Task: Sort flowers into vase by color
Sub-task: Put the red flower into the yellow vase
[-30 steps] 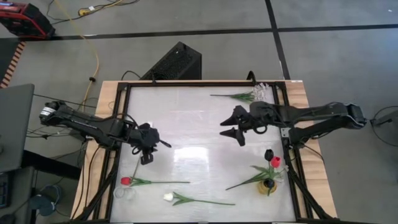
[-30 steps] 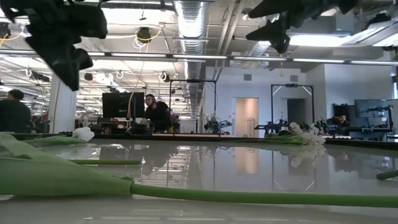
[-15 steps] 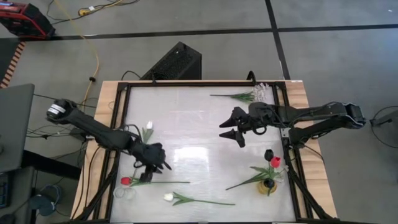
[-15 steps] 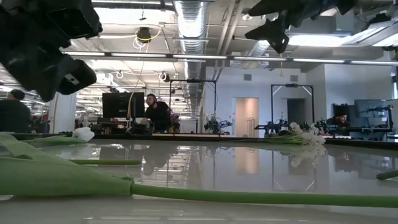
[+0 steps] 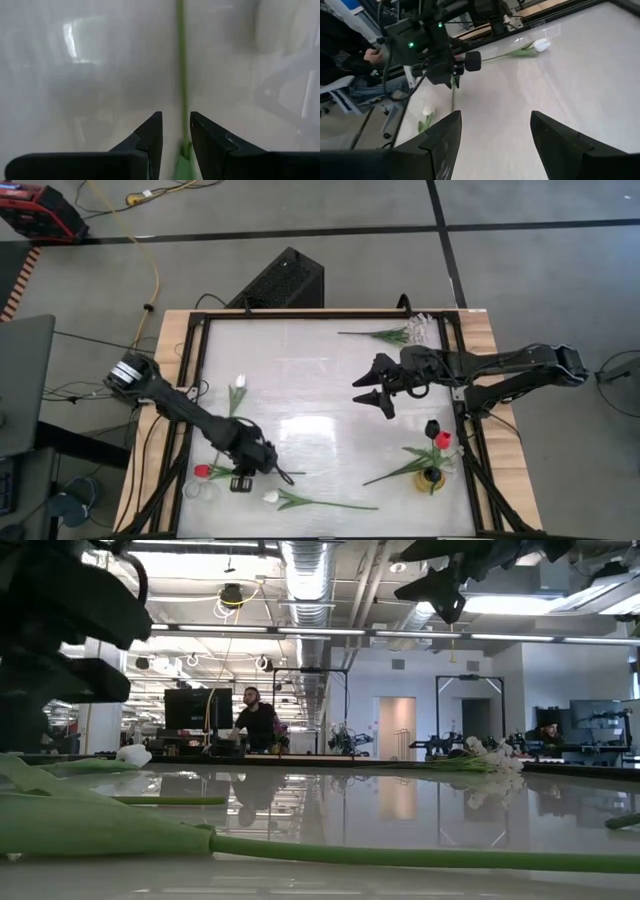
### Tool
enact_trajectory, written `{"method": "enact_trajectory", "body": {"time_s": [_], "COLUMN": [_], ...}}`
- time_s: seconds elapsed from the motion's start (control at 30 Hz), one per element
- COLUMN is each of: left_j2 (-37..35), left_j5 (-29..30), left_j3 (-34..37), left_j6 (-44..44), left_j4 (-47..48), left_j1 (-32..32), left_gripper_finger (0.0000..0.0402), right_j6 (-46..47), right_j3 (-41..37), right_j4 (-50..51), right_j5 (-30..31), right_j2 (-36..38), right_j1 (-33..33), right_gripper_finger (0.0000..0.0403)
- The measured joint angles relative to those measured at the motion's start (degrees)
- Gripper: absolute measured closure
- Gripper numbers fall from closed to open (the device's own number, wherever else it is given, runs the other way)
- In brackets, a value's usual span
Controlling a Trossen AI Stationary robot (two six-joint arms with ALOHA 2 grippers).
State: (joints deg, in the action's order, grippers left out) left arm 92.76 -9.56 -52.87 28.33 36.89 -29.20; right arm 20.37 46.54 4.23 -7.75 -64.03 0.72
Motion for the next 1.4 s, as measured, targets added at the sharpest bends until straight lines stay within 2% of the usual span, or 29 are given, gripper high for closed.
{"method": "enact_trajectory", "body": {"time_s": [0.27,0.5,0.7,0.83,0.9,1.07,1.13,1.3,1.4], "left_j2": [4.25,6.87,6.91,7.21,7.44,7.44,7.55,7.48,7.36], "left_j5": [3.40,8.18,14.32,16.73,19.33,35.53,39.62,48.37,50.32], "left_j3": [-0.82,-1.08,-1.02,-2.08,-4.44,-14.04,-17.87,-26.47,-30.83], "left_j6": [5.32,5.77,6.98,8.18,7.82,2.83,0.78,-6.76,-10.78], "left_j4": [0.19,2.07,4.19,5.13,7.94,16.86,20.55,24.29,25.15], "left_j1": [-5.19,-8.21,-8.34,-8.37,-8.37,-7.61,-7.33,-3.38,0.51], "left_gripper_finger": [0.0315,0.0319,0.0391,0.0399,0.0401,0.0401,0.0401,0.0401,0.0401], "right_j6": [2.99,3.81,4.68,3.96,3.03,0.11,-0.74,-4.23,-10.77], "right_j3": [0.00,0.00,0.00,0.00,0.00,0.00,0.00,0.00,0.00], "right_j4": [-0.01,0.04,0.44,0.61,0.59,0.82,1.70,1.75,1.62], "right_j5": [0.11,0.22,0.25,0.24,0.26,0.28,0.27,0.31,0.31], "right_j2": [0.00,0.00,0.00,0.00,0.00,0.76,1.36,4.20,6.38], "right_j1": [-2.74,-7.15,-10.20,-10.78,-10.71,-10.42,-10.00,-8.05,-6.31], "right_gripper_finger": [0.0138,0.0138,0.0138,0.0138,0.0138,0.0138,0.0138,0.0138,0.0138]}}
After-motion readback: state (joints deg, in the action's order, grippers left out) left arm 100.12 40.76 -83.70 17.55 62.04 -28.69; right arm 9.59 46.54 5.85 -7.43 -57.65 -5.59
